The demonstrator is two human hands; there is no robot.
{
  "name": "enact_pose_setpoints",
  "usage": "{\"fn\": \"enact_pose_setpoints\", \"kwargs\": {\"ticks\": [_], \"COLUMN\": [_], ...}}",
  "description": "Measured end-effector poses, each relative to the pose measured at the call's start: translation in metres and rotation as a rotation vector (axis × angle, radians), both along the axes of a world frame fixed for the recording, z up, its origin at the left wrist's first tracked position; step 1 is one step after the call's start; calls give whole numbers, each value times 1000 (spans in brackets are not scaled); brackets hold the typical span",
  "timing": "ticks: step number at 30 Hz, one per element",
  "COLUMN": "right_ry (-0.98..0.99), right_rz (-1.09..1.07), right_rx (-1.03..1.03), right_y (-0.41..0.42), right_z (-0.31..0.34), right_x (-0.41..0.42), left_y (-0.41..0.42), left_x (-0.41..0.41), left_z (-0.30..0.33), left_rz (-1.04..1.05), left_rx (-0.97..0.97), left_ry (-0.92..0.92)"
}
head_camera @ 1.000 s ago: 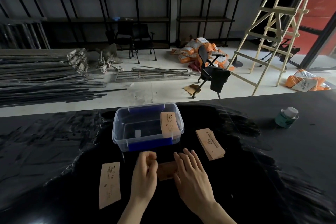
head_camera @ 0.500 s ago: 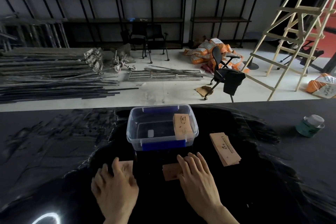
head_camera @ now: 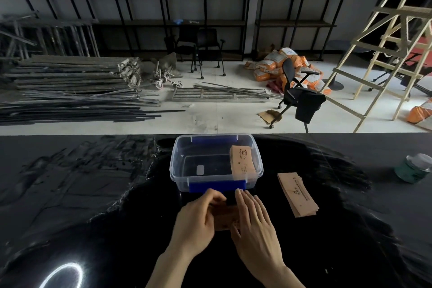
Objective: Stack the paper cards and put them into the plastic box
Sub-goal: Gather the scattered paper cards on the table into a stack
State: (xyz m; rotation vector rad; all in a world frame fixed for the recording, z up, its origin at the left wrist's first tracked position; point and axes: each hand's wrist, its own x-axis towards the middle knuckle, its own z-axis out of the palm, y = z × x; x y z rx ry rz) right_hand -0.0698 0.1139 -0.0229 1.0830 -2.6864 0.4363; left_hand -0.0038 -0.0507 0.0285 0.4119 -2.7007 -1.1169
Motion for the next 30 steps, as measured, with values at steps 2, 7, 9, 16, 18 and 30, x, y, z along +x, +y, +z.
{"fn": "enact_pose_setpoints", "kwargs": {"ticks": [2, 7, 9, 16, 18, 30], "right_ry": [-4, 36, 59, 104, 93, -796], "right_rz": [16, 57, 36, 37, 42, -521], "right_rx": [-16, 20, 28, 83, 110, -1029], "right_y": [1, 3, 1, 3, 5, 38], "right_z": [2, 4, 5, -8, -4, 41], "right_x": [1, -3, -2, -1, -4, -6], "left_y": [7, 10, 7, 26, 22, 72], "left_x": [-6, 0, 7, -1, -2, -33], "left_z": [-2, -15, -24, -28, -24, -2], "left_rz": [-39, 116, 142, -51, -62, 150], "left_rx": [92, 175, 214, 104, -15, 706], "left_ry": [-33, 46, -1, -91, -112, -52]}}
